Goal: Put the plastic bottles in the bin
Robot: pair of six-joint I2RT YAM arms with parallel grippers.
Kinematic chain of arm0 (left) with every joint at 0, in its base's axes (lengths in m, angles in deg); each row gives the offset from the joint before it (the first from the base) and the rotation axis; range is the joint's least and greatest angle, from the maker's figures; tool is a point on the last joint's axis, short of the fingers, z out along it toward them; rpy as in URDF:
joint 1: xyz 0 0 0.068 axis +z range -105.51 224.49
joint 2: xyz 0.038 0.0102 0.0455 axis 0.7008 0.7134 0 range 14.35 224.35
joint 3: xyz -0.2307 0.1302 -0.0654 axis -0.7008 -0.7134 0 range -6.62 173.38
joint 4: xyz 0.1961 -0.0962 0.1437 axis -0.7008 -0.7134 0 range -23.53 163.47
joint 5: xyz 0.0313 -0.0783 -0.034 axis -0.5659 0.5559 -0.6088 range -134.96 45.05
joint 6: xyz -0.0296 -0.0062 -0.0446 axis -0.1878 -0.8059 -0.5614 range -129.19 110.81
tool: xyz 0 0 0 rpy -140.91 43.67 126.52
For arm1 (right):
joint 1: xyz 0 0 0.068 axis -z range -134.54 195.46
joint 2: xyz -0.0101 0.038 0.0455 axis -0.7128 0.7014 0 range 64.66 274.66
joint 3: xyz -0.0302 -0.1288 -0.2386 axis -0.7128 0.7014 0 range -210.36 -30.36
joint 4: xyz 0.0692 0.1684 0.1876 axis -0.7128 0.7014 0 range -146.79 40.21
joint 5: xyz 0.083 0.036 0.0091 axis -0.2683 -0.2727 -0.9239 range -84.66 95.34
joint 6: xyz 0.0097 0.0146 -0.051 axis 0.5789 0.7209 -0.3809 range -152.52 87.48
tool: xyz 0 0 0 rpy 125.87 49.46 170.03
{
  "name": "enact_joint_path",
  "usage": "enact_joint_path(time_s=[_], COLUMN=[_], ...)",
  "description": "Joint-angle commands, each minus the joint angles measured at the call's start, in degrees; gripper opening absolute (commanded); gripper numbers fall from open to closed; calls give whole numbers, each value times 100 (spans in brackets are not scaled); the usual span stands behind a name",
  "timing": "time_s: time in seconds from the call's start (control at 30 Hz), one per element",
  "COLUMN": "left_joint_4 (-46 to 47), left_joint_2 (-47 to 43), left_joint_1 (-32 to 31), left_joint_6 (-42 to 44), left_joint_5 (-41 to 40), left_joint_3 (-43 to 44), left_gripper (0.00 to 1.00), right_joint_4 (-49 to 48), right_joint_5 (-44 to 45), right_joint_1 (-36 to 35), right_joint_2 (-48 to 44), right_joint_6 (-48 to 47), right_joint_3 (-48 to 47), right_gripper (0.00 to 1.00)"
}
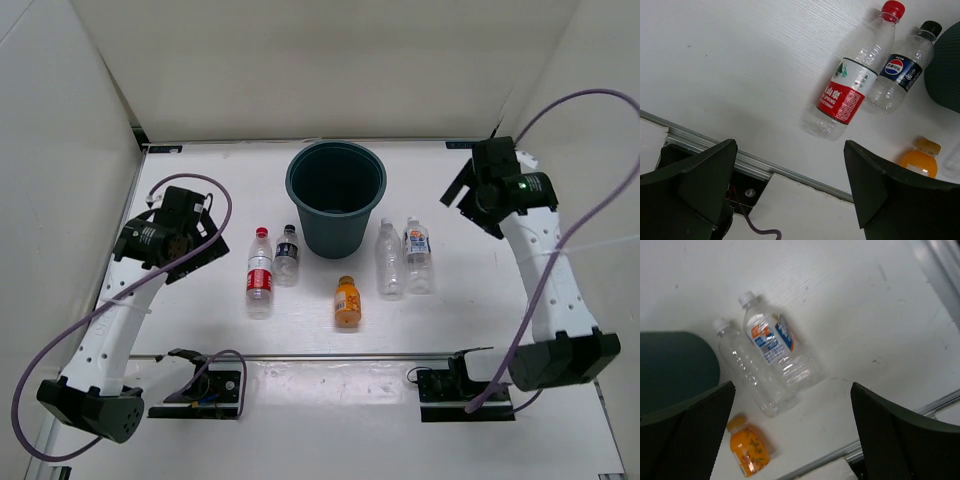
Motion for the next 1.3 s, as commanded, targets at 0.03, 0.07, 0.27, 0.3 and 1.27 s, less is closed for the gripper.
enact_joint_path(time_s=[0.03, 0.07, 0.27, 0.3, 1.27], left_joint_4=[173, 235, 481, 481, 684], left_joint_2=[89, 228, 458, 458, 1354], left_joint_1=[-23, -23, -93, -93, -93], left_joint_6=[-146, -94, 408, 408, 329], left_joint_5=[-18, 44, 844, 844, 510], left_joint_3=[-106, -107, 59, 60, -10], left_gripper=[100, 100, 100, 100, 100], right_joint_4=[-380, -379, -1328, -1181, -318], right_joint_5=[-1908, -1991, -2537, -2467, -850], right_joint_1=[99, 47, -7, -7, 380], right_joint_2=[830, 1040, 1847, 2095, 2673], right_joint_6=[-1233, -1234, -1436, -1375, -961], right_joint_3=[224, 224, 472, 349, -460], right_gripper=[100, 100, 100, 100, 33])
